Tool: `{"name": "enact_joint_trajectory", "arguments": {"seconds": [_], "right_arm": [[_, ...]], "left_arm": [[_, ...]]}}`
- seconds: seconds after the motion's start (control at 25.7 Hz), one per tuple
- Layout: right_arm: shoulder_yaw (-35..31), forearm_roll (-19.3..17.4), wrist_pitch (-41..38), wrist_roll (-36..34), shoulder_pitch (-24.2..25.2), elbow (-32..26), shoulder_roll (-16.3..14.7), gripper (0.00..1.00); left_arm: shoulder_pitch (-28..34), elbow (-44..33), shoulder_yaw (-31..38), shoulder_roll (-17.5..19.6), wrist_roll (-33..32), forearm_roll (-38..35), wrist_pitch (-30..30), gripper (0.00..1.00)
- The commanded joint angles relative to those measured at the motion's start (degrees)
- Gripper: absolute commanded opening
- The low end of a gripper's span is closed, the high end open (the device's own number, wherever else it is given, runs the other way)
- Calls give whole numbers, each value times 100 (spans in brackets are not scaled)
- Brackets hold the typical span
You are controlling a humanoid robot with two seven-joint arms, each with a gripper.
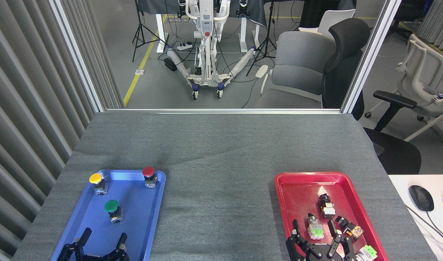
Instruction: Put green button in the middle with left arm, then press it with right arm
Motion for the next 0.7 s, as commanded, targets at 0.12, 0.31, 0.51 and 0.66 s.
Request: {"name": "enact_joint_trajectory", "arguments": {"seconds": [0.12,0.31,0.51,0.66], "right_arm": [[-9,-35,-37,215,-9,-148,47,100],[-45,-26,-11,207,-18,-201,144,100],[-45,-43,-248,189,26,-210,126,100],[-53,-52,-204,268,26,-183,118,100]], "left_arm": [[56,33,-2,-8,-115,12,15,100],[30,24,-20,-16,-9,12,-187,100],[-23,77,-20,1,8,12,-257,100],[-32,94,-20,1,8,3,-257,100]]}}
